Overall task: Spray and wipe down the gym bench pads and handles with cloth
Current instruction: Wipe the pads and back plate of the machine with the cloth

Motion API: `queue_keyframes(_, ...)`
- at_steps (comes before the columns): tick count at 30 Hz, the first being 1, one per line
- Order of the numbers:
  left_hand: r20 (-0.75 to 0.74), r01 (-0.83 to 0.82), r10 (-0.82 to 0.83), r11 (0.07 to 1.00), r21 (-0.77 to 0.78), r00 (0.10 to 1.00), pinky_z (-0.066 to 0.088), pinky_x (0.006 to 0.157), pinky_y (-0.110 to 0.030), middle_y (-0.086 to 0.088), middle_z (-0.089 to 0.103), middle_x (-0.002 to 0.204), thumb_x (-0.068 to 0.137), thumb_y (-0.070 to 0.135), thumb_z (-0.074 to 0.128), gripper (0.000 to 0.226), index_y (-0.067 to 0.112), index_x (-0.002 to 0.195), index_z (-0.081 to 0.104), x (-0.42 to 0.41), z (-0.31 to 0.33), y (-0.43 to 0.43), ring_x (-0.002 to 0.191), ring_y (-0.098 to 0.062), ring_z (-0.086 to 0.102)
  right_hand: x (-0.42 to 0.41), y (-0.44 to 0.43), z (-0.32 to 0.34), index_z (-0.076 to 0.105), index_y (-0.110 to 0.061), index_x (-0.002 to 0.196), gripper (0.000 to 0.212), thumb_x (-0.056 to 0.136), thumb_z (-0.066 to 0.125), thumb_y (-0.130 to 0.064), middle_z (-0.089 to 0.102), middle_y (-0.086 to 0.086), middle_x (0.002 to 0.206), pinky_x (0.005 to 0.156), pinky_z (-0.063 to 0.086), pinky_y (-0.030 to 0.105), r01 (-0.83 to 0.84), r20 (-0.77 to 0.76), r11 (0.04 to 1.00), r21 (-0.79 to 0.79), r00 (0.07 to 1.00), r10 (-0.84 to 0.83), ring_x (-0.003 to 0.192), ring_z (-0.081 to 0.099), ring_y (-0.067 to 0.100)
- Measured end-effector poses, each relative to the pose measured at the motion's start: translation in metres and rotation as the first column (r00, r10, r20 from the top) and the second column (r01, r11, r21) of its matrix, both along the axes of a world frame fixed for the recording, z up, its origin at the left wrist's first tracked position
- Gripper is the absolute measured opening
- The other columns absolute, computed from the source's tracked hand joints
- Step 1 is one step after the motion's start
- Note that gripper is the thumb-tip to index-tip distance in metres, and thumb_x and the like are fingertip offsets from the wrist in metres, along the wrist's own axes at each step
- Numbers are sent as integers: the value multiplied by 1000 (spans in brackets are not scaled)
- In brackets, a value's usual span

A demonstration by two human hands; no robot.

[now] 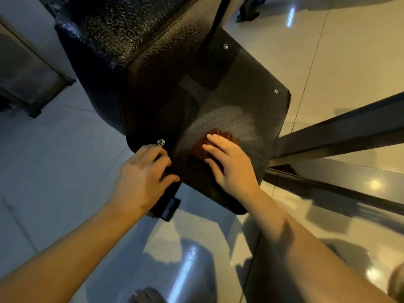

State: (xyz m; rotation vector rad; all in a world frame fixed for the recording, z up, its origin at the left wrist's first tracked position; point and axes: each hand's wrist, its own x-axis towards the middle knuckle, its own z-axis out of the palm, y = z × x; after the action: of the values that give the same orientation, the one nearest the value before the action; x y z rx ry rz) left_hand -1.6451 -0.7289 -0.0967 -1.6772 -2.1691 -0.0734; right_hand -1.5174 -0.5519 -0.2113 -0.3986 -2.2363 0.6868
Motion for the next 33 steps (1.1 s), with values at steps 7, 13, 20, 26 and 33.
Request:
queue_keyframes(7,33,-17,17,1000,0,999,57,80,-41,-11,68,105,72,29,90,34,5,91,74,1,1,0,109,-27,59,5,26,-10,56,-18,144,44,104,51,-37,49,4,154,123,30,44,542,265,635,-551,835,-483,145,41,22)
queue_keyframes(13,2,-19,19,1000,-18,1000,59,75,-43,-11,68,104,71,30,91,35,5,90,74,0,2,1,107,-30,63,6,-64,2,68,-13,131,39,101,56,-33,56,7,148,122,30,35,67,-63,972,-225,995,-83,142,45,20)
queue_keyframes(20,13,-6,6,1000,-12,1000,58,83,-42,-13,68,109,76,30,86,34,4,95,74,1,-1,-4,111,-31,63,25,20,-34,68,-14,132,35,103,57,-31,58,3,146,120,33,36,417,109,800,-432,904,-412,138,50,21)
queue_keyframes(26,-2,-28,28,999,-31,1000,58,82,-44,-15,68,110,76,28,87,36,2,97,75,2,2,-3,111,-33,63,23,-60,-14,73,-13,123,33,99,58,-31,60,7,142,119,35,39,165,15,951,-263,986,-167,137,50,22)
queue_keyframes(33,-12,-28,28,998,-58,1000,58,74,-42,-13,69,101,72,28,91,36,2,88,74,6,5,0,103,-34,66,74,-58,-62,71,-13,128,32,100,61,-27,54,7,149,121,34,40,-82,71,996,22,994,80,145,44,21)
